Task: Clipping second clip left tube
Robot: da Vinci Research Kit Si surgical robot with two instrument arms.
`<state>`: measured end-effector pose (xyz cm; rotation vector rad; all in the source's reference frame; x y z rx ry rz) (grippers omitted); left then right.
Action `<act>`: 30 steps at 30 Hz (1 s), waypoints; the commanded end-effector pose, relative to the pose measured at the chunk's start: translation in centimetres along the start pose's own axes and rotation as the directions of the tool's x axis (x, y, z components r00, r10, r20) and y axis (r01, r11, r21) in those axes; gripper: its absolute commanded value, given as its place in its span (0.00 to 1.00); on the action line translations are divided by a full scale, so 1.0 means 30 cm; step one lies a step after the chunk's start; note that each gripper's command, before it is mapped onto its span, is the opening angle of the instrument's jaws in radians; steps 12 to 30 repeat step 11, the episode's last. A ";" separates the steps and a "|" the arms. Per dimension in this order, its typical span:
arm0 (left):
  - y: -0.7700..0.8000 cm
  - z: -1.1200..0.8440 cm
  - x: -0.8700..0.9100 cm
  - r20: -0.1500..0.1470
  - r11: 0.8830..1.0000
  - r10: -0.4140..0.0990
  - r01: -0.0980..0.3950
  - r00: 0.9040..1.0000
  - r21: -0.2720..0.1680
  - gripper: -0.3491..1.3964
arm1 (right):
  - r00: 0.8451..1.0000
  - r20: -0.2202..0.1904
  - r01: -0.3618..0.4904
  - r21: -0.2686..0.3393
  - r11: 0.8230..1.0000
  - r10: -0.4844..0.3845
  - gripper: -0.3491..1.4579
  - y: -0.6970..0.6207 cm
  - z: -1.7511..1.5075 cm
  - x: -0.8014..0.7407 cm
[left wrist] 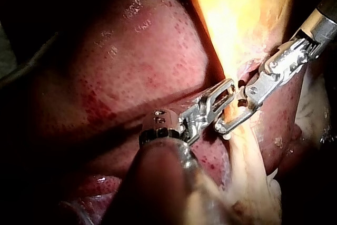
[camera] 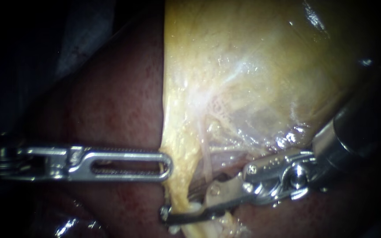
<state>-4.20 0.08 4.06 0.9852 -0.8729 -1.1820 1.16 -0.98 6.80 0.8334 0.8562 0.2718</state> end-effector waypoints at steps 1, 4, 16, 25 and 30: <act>0.0002 0.0002 0.0001 0.000 1.000 0.000 0.000 1.000 0.000 0.16 | 1.000 0.000 -0.005 0.000 1.000 0.005 0.02 0.0000 0.000 0.0000; 0.0002 0.0003 0.0000 0.000 1.000 0.000 0.000 1.000 0.000 0.16 | 1.000 0.000 -0.005 0.000 1.000 0.005 0.02 0.0000 0.000 -0.0001; 0.0002 0.0005 0.0000 0.000 1.000 0.000 0.000 1.000 0.000 0.16 | 1.000 0.000 -0.010 0.001 1.000 0.010 0.04 0.0000 0.000 -0.0002; 0.0002 0.0005 0.0000 0.000 1.000 0.000 0.000 1.000 0.000 0.16 | 1.000 0.000 -0.010 0.001 1.000 0.010 0.04 0.0000 0.000 -0.0002; 0.0002 0.0005 0.0000 0.000 1.000 0.000 0.000 1.000 0.000 0.16 | 1.000 0.000 -0.010 0.001 1.000 0.010 0.04 0.0000 0.000 -0.0002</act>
